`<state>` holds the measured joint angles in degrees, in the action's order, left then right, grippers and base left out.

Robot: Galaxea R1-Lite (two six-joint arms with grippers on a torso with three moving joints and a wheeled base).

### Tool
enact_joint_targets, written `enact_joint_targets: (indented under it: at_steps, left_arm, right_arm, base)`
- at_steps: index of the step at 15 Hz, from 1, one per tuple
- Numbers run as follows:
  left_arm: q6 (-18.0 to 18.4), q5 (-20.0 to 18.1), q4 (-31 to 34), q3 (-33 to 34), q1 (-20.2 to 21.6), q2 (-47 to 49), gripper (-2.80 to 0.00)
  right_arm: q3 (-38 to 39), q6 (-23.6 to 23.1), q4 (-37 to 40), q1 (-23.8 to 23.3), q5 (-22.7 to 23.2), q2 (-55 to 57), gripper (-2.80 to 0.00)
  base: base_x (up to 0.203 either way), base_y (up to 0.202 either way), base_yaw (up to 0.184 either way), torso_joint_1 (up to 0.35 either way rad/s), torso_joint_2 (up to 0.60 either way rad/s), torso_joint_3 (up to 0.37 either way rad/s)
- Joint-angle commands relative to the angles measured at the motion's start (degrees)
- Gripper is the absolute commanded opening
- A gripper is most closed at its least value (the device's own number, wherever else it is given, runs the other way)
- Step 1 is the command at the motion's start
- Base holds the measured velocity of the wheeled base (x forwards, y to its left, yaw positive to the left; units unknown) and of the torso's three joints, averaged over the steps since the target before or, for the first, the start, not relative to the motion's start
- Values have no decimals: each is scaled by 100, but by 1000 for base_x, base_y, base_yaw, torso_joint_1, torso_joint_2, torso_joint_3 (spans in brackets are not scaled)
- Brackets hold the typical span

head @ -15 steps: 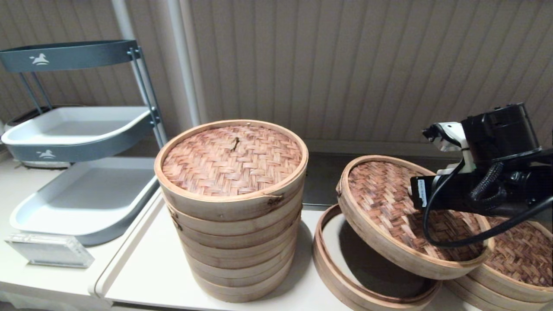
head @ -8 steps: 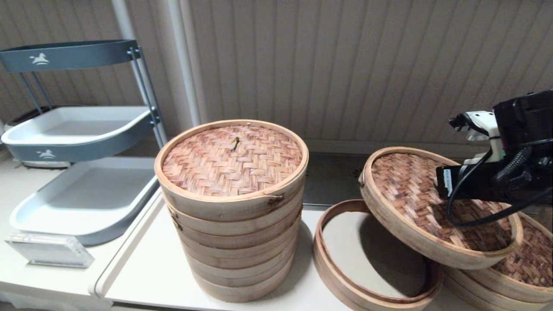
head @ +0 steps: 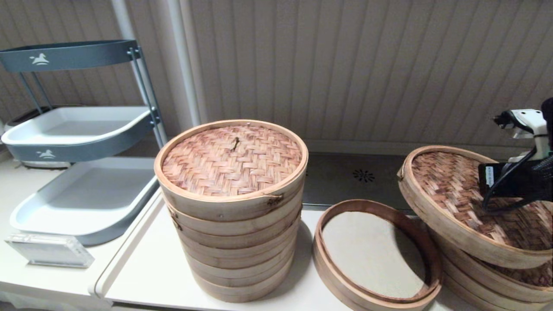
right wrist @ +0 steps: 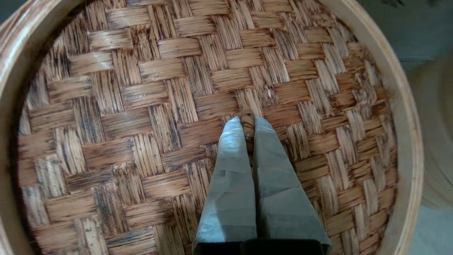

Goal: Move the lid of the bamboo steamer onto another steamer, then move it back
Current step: Put the steamer

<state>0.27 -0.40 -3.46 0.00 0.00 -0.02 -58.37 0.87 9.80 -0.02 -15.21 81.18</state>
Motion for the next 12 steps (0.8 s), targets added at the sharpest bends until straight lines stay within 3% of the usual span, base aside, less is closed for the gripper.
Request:
enact_joint_targets:
  at_steps: [1,9,12]
  left_arm:
    - [0,-4,-5,141,9,-6,-280]
    - [0,1,-5,141,5,-6,-280]
    - [0,-2,-1,141,0,-15,-280]
  right_arm:
    - [100,-42,-31,-368,3,-31,-280]
    - [324,-52,-61,-1444,729,270,-280]
    - [344,-60,-78,-1663,792,461,-280]
  base:
    - [0,0,0,0,0,0]
    - [0,0,0,0,0,0]
    - [0,0,0,0,0,0]
